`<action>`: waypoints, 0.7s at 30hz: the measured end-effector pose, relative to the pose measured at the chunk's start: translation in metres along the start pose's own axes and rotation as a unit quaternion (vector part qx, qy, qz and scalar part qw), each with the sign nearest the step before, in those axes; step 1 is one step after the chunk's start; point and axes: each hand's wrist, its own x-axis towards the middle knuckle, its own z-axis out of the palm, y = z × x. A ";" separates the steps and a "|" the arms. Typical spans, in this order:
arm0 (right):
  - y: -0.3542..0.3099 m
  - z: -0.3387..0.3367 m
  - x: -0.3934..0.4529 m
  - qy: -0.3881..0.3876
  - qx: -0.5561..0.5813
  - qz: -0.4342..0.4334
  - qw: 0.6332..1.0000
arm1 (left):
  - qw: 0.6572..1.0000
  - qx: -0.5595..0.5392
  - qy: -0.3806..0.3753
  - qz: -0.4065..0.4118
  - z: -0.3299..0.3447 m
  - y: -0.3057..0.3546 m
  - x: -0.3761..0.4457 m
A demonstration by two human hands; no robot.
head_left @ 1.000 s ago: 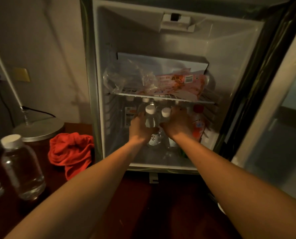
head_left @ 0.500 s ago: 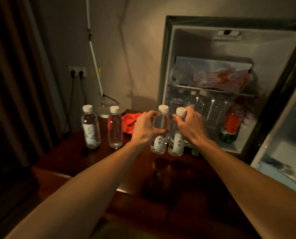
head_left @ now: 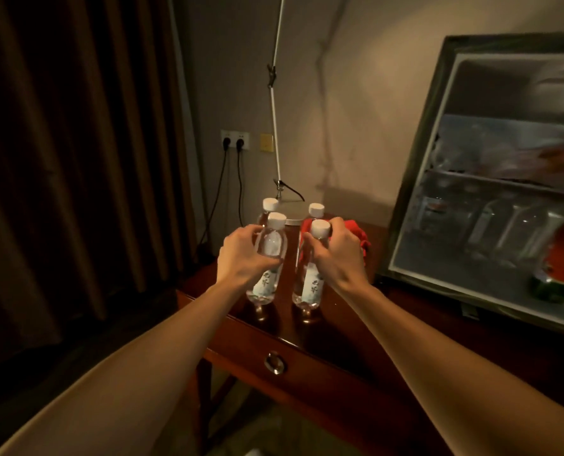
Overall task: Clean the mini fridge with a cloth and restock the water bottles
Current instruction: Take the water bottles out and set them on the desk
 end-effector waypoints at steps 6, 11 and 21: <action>0.000 0.040 0.016 -0.019 0.016 -0.009 1.000 | 0.999 -0.025 0.014 -0.027 0.004 -0.036 0.021; 0.004 0.055 0.029 -0.015 0.013 -0.007 1.000 | 0.999 -0.052 0.009 -0.011 0.017 -0.047 0.035; 0.009 0.050 0.027 -0.032 -0.009 0.011 0.999 | 0.997 -0.001 -0.050 -0.054 0.010 -0.046 0.022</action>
